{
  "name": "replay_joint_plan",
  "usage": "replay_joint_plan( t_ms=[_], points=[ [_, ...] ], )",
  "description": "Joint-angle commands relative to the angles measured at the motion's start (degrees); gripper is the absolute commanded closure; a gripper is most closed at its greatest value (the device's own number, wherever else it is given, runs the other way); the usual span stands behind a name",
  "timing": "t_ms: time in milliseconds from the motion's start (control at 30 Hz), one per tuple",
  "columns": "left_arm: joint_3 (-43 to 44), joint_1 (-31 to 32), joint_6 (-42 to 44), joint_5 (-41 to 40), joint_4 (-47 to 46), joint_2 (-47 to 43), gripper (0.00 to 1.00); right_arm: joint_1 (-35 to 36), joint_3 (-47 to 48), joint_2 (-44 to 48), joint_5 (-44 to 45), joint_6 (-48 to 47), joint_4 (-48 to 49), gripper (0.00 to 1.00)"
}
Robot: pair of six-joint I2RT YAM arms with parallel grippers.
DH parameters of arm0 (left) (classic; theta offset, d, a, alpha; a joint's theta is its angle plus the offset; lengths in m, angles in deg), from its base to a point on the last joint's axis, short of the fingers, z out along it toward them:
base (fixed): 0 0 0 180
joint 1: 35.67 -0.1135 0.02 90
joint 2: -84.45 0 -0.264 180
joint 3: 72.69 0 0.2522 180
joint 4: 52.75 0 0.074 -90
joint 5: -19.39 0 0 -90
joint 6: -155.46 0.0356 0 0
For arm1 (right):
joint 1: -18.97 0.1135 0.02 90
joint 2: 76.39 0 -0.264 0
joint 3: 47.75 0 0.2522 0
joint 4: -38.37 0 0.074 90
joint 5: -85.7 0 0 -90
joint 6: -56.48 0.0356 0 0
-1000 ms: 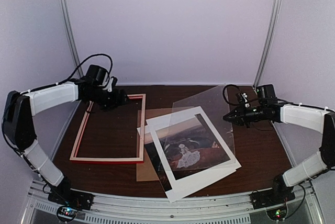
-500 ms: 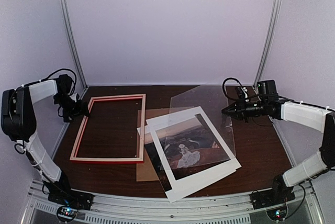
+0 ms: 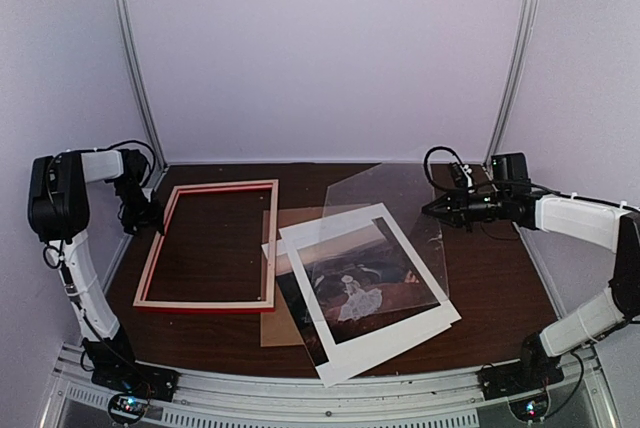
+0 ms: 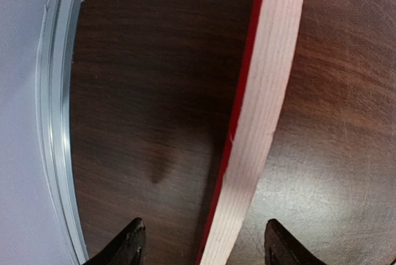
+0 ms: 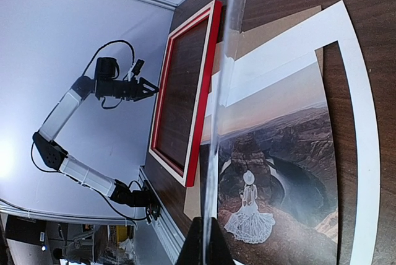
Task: Put the photo into the frame
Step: Move the frame body to the photo.
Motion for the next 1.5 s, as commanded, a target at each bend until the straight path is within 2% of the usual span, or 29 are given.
replay_joint_plan(
  t_ms=[0,200,500,567,767,1133,1467],
  points=[
    [1.2,-0.3,2.1,-0.6,0.9,1.9,0.37,-0.4,-0.7,0.4,-1.4,0.2,3.0,1.00],
    [-1.1,1.4,1.0,0.5,0.7,1.4,0.53,-0.4,-0.5,0.7,-1.6,0.7,3.5,1.00],
    [-7.6,7.8,-4.2,2.5,-1.4,-2.4,0.69,-0.5,0.0,1.1,-1.4,-0.1,1.7,1.00],
    [-9.7,8.4,-5.6,3.5,-2.7,-3.7,0.71,-0.5,0.2,1.2,-1.3,-0.2,1.3,1.00],
    [-15.0,15.9,-9.1,3.4,-5.9,-7.3,0.73,-0.6,1.5,1.2,-1.2,-0.9,-0.9,1.00],
    [-22.2,23.1,-10.7,1.4,-9.0,-10.7,0.78,-0.6,7.2,2.7,1.8,-4.8,-9.6,1.00],
    [-26.3,25.2,-12.2,-0.1,-9.5,-15.4,0.79,-1.0,18.1,3.3,10.0,-12.6,-25.4,1.00]
  ],
)
